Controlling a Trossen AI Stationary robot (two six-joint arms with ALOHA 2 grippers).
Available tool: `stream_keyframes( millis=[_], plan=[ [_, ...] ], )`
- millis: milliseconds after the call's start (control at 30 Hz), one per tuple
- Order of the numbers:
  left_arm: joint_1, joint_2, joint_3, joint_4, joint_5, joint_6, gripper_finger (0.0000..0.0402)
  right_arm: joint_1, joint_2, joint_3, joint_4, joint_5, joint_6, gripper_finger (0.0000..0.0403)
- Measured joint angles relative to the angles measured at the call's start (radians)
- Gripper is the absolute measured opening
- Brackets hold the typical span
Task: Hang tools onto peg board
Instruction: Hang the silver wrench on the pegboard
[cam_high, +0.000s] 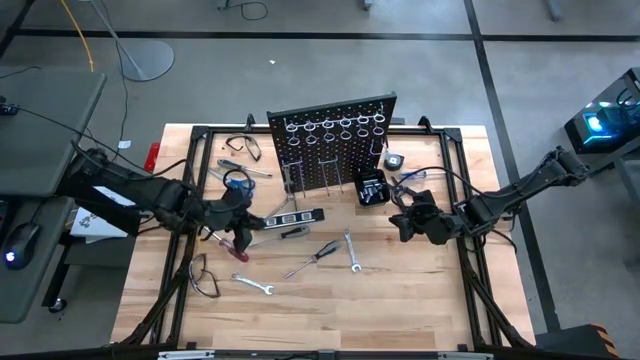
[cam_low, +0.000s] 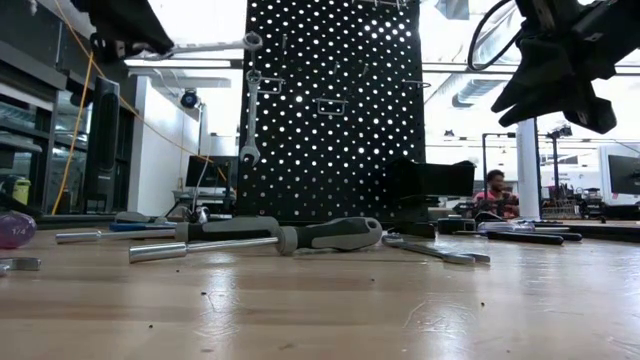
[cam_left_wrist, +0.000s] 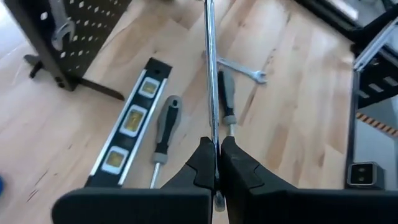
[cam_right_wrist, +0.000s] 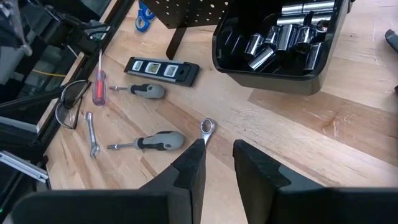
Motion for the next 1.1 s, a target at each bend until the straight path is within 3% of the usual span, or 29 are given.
stream_keyframes(
  millis=[300, 400, 633, 833, 933, 1100],
  plan=[
    [0.100, 0.000, 0.000, -0.036, -0.138, 0.024, 0.0017, 0.000, 0.000, 0.000, 0.000, -0.003, 0.014, 0.0078],
    [0.147, 0.000, 0.000, -0.035, -0.177, 0.038, 0.0038, 0.000, 0.000, 0.000, 0.000, -0.003, 0.026, 0.0078],
    [0.200, 0.001, 0.000, -0.033, -0.150, 0.070, 0.0111, 0.000, 0.000, 0.000, 0.000, -0.016, 0.026, 0.0078],
    [0.170, 0.009, 0.001, -0.010, 0.013, -0.069, 0.0164, 0.013, 0.021, 0.001, 0.037, -0.192, 0.022, 0.0078],
    [0.114, 0.037, 0.001, -0.006, 0.021, -0.127, 0.0171, 0.030, 0.081, 0.001, 0.055, -0.269, 0.036, 0.0078],
    [0.009, 0.132, -0.050, 0.136, 0.001, -0.231, 0.0173, 0.041, 0.241, 0.001, 0.230, -0.291, 0.028, 0.0078]
  ],
)
